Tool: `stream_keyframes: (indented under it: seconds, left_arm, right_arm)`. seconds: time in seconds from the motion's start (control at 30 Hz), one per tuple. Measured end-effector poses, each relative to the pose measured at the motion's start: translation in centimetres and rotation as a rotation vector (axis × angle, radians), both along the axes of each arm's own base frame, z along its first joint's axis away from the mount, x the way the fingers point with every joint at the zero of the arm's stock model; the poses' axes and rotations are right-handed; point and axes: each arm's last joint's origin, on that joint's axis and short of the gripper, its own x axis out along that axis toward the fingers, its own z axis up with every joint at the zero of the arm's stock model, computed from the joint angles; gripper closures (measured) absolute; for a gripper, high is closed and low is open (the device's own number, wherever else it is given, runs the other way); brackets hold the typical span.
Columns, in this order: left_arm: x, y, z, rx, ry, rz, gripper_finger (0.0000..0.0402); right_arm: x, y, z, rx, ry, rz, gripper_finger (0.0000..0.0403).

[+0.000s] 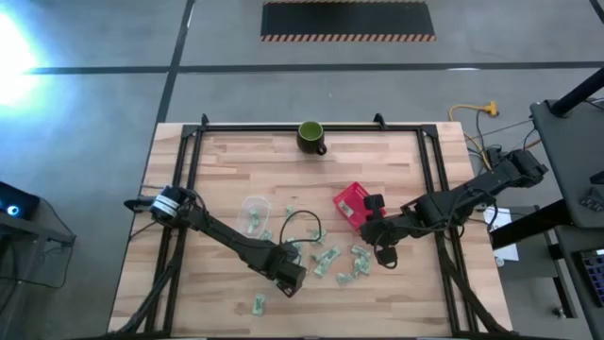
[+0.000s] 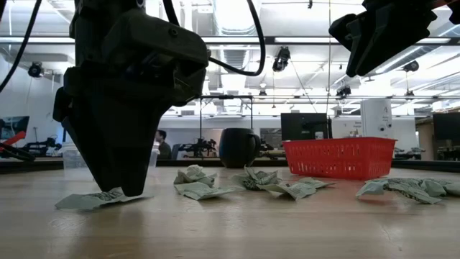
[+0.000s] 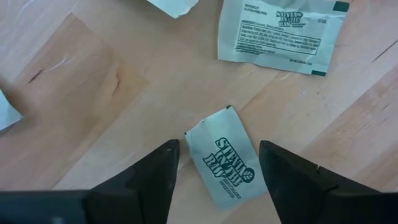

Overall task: Pick and place items into bin
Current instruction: Put the stevia packet into the transparent bin

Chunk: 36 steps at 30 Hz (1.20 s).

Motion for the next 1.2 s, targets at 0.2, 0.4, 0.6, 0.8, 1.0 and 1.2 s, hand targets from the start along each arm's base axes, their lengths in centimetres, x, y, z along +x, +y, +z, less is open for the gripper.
stream_keyframes:
  seconds: [0.2,0.4,0.6,0.8,1.0,1.2]
  left_arm:
    - [-0.01,-0.01,-0.04,0.013,-0.006,0.001,0.021]
    - [0.0,-0.02,-0.08,0.021,-0.009,0.003,0.0213]
    - [0.01,-0.02,-0.08,0.021,-0.011,0.007,0.0213]
    - [0.0,0.0,-0.09,0.022,-0.011,0.027,0.0213]
    - [0.01,0.01,-0.09,0.023,-0.01,0.034,0.0213]
    - [-0.02,0.05,-0.1,0.021,-0.005,0.056,0.0237]
  right_arm:
    - [0.01,0.0,0.0,0.0,-0.001,0.0,0.0335]
    - [0.02,0.0,0.01,0.001,-0.002,0.0,0.0335]
    - [0.05,0.02,0.03,0.002,-0.006,0.0,0.0335]
    - [0.11,0.04,0.05,0.003,-0.013,0.003,0.0335]
    - [0.07,0.02,-0.09,0.002,-0.009,0.002,0.0335]
    - [0.06,0.02,-0.11,0.003,-0.009,0.0,0.0335]
